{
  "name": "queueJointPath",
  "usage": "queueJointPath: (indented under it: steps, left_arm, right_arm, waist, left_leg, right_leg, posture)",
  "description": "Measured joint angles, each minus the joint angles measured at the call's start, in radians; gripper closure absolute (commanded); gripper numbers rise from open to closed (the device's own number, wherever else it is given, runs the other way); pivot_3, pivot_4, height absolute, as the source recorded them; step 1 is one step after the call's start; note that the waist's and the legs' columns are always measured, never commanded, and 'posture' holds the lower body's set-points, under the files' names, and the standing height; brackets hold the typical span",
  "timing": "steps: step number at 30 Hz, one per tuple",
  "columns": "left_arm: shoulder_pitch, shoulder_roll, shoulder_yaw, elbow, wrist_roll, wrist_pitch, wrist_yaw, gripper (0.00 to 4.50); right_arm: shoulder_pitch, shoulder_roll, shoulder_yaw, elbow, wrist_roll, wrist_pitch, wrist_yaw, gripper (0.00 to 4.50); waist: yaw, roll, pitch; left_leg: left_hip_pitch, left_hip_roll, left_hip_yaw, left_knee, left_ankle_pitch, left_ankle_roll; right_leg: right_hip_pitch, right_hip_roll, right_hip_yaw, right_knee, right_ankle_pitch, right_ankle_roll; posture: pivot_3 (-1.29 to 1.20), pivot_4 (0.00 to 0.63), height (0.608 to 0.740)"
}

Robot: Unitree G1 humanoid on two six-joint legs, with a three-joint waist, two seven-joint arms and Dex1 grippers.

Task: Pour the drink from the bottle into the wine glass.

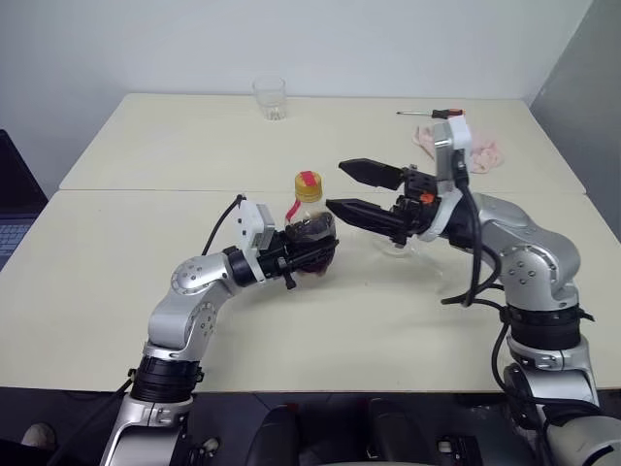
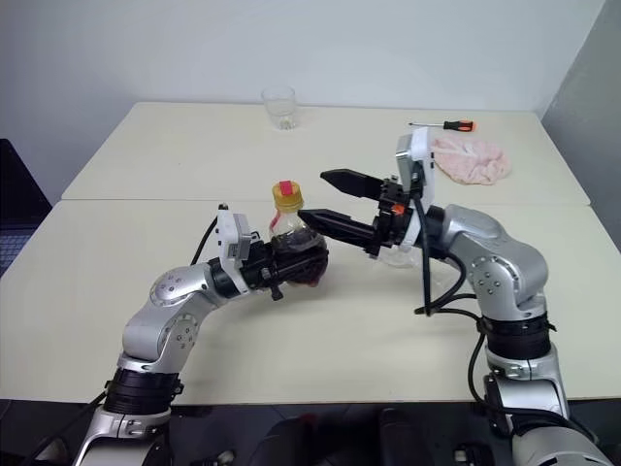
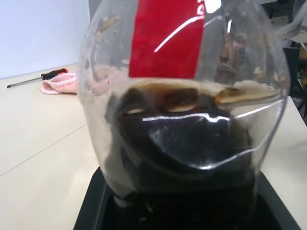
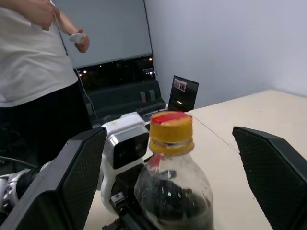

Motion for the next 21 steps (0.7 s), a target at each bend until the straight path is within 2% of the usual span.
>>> queueJointPath:
  steps: [7,21]
  left_arm:
    - [-0.014,-0.004,-0.002,0.007,0.001,0.0,0.0,2.8]
    - [-0.013,-0.004,-0.002,0.007,0.001,0.0,0.003,2.8]
  right_arm:
    - [-0.063,0.076,0.038,0.082,-0.097,-0.09,-0.039,0.02]
    - [-0.093,0.092,0.048,0.139,-0.157,-0.133,-0.032,0.02]
  waist:
    - [0.0,0.0,0.0]
    - [0.001,0.0,0.0]
  left_leg:
    - [0.0,0.0,0.0,0.0,0.0,0.0]
    - [0.0,0.0,0.0,0.0,0.0,0.0]
  right_leg:
    - [0.0,0.0,0.0,0.0,0.0,0.0]
    - [0.0,0.0,0.0,0.0,0.0,0.0]
  posture:
    - [0.0,0.15,0.74]
    - [0.0,0.15,0.74]
